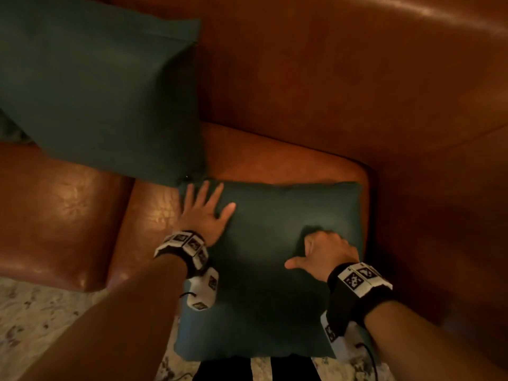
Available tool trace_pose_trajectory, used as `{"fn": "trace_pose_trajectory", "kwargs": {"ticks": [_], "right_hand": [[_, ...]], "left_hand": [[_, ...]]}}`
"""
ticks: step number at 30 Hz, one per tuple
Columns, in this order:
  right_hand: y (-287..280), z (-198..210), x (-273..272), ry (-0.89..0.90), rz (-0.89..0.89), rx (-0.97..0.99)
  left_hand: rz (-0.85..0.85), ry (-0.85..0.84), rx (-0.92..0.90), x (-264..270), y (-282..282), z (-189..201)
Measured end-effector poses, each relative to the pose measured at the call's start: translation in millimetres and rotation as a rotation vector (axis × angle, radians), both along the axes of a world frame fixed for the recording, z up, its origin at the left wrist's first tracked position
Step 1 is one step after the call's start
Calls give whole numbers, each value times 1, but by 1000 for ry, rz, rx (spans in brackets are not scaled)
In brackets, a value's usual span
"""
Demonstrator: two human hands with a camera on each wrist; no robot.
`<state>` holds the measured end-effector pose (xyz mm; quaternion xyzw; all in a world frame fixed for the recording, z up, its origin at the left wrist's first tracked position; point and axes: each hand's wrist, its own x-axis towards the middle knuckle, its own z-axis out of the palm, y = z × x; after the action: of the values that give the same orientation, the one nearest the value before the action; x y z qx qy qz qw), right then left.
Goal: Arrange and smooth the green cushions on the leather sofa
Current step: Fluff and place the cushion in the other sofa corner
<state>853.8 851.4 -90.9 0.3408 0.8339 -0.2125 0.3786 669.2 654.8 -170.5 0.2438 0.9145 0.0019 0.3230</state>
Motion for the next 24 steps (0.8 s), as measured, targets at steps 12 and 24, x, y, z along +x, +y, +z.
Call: {"fn": "trace_pose_trajectory", "kwargs": {"ticks": [12,24], "right_hand": [[-3,-10,-3,-18,-10,52],[-14,-27,7,44,27,49]], "left_hand": [[-386,72,247,112,17,38],[1153,-295,73,221,-174,-42]]}}
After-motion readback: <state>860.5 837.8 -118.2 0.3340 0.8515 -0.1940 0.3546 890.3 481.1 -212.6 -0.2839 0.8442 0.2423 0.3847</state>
